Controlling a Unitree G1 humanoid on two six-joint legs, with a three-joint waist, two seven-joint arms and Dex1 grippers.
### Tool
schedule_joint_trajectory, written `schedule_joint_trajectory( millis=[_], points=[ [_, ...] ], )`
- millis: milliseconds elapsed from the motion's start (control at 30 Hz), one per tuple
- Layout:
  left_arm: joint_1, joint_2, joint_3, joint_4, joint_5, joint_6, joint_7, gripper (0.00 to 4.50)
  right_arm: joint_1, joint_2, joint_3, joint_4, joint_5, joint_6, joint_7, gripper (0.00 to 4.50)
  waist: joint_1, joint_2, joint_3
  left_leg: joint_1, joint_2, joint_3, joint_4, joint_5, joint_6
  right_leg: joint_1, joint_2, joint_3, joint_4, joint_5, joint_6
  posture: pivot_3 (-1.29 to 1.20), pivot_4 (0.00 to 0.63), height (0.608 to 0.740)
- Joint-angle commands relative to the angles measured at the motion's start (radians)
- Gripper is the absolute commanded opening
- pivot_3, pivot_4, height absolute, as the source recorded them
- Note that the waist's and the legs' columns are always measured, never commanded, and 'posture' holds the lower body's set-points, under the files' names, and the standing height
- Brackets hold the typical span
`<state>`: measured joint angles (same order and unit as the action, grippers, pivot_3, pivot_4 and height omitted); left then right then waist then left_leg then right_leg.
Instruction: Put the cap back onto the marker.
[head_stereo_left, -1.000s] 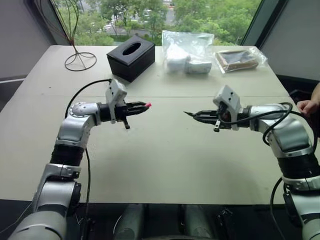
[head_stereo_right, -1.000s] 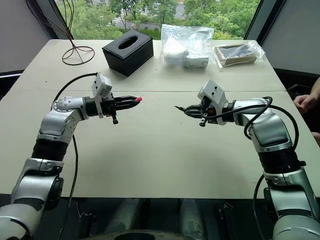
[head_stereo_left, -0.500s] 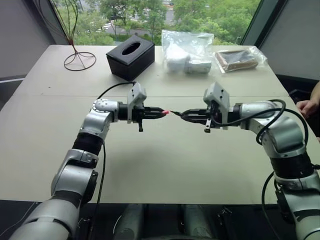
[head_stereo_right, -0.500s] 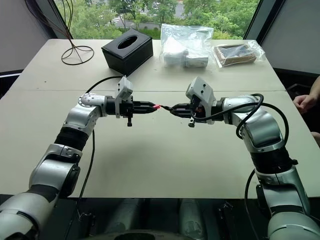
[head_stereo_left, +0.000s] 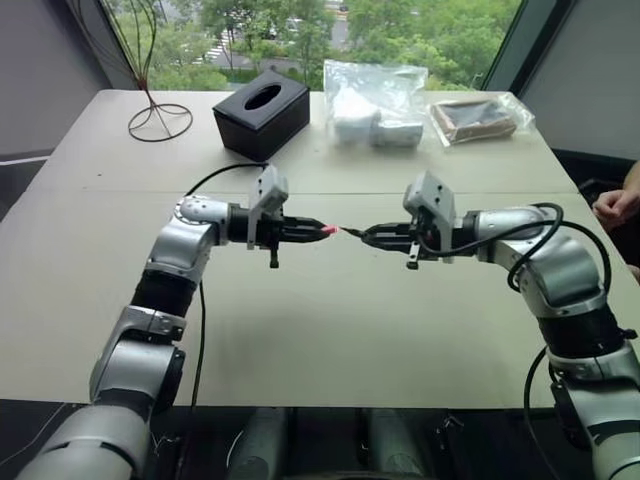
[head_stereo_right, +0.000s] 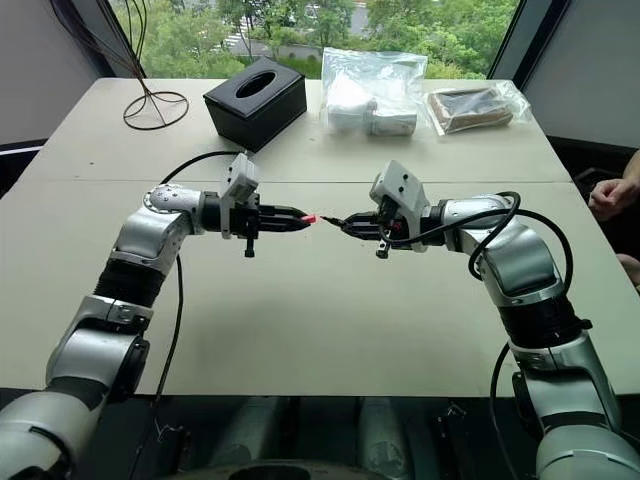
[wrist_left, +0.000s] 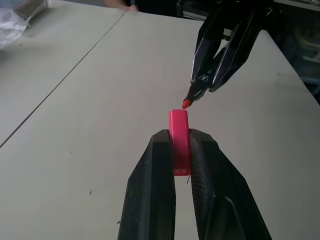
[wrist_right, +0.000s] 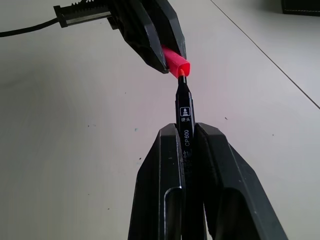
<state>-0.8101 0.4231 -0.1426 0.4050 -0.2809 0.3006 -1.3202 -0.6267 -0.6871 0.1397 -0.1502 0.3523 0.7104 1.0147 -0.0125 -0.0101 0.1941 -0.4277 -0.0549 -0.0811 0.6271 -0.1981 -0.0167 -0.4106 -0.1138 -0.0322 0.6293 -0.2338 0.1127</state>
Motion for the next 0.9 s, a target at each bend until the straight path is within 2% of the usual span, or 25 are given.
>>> schedule_joint_trajectory(
  millis=[33,900],
  points=[
    [0.003,0.012,0.022,-0.057,-0.027,0.009,-0.003,0.04,-0.011,-0.006,-0.014,-0.006,-0.003,-0.022,-0.003,0.00,0.004,0.000,0.000,0.000,0.000,0.000,0.000,0.000,0.000,0.000,0.000,0.000,0.000,0.000,0.000,0.00,0.150,0.740],
    [-0.042,-0.048,0.002,0.045,0.022,-0.078,0.039,0.04,0.005,0.016,0.004,-0.079,0.030,0.011,-0.022,0.00,0.002,0.000,0.000,0.000,0.000,0.000,0.000,0.000,0.000,0.000,0.000,0.000,0.000,0.000,0.000,0.00,0.150,0.740]
  ],
)
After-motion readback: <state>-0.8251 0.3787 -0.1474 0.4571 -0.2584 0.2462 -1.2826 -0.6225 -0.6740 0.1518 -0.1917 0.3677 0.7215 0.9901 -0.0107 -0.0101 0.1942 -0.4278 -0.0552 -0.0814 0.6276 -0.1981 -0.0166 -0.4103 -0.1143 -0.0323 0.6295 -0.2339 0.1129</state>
